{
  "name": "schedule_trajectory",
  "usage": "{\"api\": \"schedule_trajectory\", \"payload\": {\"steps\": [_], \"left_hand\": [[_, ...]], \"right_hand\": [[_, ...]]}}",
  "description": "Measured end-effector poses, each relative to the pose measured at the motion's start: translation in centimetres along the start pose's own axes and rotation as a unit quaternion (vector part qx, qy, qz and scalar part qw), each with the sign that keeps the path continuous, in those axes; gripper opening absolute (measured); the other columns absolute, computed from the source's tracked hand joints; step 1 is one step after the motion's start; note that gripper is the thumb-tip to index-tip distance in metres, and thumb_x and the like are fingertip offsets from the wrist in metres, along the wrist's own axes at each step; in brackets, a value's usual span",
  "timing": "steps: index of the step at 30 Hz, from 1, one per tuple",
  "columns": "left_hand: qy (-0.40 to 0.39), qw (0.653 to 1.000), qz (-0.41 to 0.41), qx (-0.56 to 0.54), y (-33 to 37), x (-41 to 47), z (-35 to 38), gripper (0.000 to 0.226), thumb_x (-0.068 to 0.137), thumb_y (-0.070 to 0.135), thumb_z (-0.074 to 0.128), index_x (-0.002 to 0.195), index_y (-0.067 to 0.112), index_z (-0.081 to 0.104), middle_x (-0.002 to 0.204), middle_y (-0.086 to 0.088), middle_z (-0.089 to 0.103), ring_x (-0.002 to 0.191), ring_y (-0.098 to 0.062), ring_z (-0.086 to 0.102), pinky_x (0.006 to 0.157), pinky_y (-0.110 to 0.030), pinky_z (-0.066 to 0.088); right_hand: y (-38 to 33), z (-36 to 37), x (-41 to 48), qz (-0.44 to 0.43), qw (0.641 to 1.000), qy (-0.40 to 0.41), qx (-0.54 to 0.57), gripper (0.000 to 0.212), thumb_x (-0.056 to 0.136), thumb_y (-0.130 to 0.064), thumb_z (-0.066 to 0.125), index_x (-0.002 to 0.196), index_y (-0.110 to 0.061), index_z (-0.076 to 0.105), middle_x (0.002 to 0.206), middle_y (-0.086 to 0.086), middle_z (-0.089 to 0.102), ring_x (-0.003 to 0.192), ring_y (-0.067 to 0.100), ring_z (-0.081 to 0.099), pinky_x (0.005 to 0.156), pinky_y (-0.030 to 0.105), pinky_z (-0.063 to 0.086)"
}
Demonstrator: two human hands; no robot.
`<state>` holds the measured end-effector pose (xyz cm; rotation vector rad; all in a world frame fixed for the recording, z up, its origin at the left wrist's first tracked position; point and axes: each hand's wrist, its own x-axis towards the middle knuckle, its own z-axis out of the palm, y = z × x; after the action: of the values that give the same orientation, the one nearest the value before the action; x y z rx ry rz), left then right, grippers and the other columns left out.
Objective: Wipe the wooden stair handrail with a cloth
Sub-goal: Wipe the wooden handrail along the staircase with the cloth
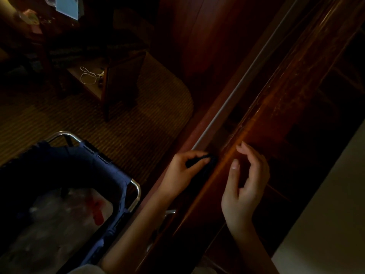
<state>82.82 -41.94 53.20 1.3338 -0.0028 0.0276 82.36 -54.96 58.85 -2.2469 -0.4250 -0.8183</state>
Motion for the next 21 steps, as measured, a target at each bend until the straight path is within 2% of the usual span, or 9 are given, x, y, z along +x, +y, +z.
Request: {"api": "schedule_trajectory", "payload": {"steps": [4, 8, 11, 13, 16, 19, 21], "left_hand": [[-0.014, 1.000, -0.008, 0.014, -2.0, -3.5, -1.8, 0.017, 0.087, 0.033, 0.061, 0.097, 0.040, 0.072, 0.101, 0.012, 0.070, 0.093, -0.005, 0.067, 0.080, -0.018, 0.051], [0.027, 0.998, 0.015, 0.057, -1.5, -2.0, -0.8, 0.021, 0.090, 0.018, 0.066, 0.097, 0.038, 0.071, 0.098, 0.014, 0.065, 0.093, -0.003, 0.064, 0.084, -0.019, 0.048], [0.051, 0.996, 0.051, 0.061, 0.7, 1.9, 1.2, 0.024, 0.090, 0.012, 0.066, 0.096, 0.036, 0.067, 0.099, 0.011, 0.067, 0.096, -0.004, 0.065, 0.091, -0.031, 0.052], [0.061, 0.993, 0.078, 0.062, 2.4, 5.5, 2.7, 0.018, 0.092, 0.012, 0.064, 0.098, 0.027, 0.069, 0.101, 0.008, 0.068, 0.096, -0.007, 0.066, 0.091, -0.037, 0.053], [0.066, 0.991, 0.096, 0.070, 5.1, 11.3, 4.6, 0.012, 0.094, 0.013, 0.061, 0.103, 0.012, 0.070, 0.100, 0.002, 0.070, 0.092, -0.009, 0.067, 0.089, -0.036, 0.055], [0.050, 0.992, 0.102, 0.063, 7.3, 14.8, 5.6, 0.010, 0.096, 0.012, 0.059, 0.099, 0.013, 0.069, 0.090, 0.007, 0.069, 0.079, -0.003, 0.066, 0.079, -0.027, 0.055], [0.041, 0.993, 0.098, 0.060, 7.5, 15.1, 5.7, 0.010, 0.096, 0.014, 0.059, 0.097, 0.015, 0.069, 0.084, 0.009, 0.068, 0.073, -0.002, 0.066, 0.073, -0.025, 0.055]], "right_hand": [[-0.1, 0.1, 0.1, 0.003, 1.000, -0.003, -0.002, 0.030, 0.097, -0.012, 0.047, 0.125, -0.005, 0.054, 0.118, 0.015, 0.064, 0.116, 0.029, 0.059, 0.098, 0.061, 0.041], [-0.2, 0.1, 0.2, 0.006, 1.000, -0.002, -0.009, 0.031, 0.097, -0.012, 0.047, 0.124, -0.001, 0.056, 0.117, 0.013, 0.064, 0.114, 0.030, 0.059, 0.096, 0.061, 0.042], [-0.4, 0.0, 0.3, 0.011, 1.000, -0.005, -0.012, 0.031, 0.096, -0.013, 0.047, 0.125, -0.004, 0.055, 0.118, 0.012, 0.064, 0.114, 0.029, 0.058, 0.095, 0.062, 0.043], [-0.5, 0.0, 0.3, 0.013, 1.000, 0.000, -0.008, 0.030, 0.096, -0.013, 0.047, 0.125, -0.006, 0.054, 0.118, 0.015, 0.063, 0.114, 0.032, 0.058, 0.094, 0.062, 0.043], [-0.4, 0.0, 0.4, 0.023, 1.000, 0.016, -0.013, 0.034, 0.095, -0.015, 0.048, 0.124, 0.000, 0.056, 0.121, 0.018, 0.060, 0.117, 0.035, 0.056, 0.095, 0.063, 0.042], [-0.4, 0.1, 0.6, 0.051, 0.998, 0.026, -0.027, 0.038, 0.096, -0.019, 0.046, 0.127, -0.001, 0.057, 0.130, 0.015, 0.053, 0.125, 0.028, 0.049, 0.100, 0.058, 0.041], [-0.2, 0.1, 0.8, 0.068, 0.996, 0.039, -0.028, 0.038, 0.097, -0.016, 0.046, 0.130, -0.001, 0.055, 0.135, 0.014, 0.047, 0.127, 0.026, 0.046, 0.103, 0.055, 0.040]]}}
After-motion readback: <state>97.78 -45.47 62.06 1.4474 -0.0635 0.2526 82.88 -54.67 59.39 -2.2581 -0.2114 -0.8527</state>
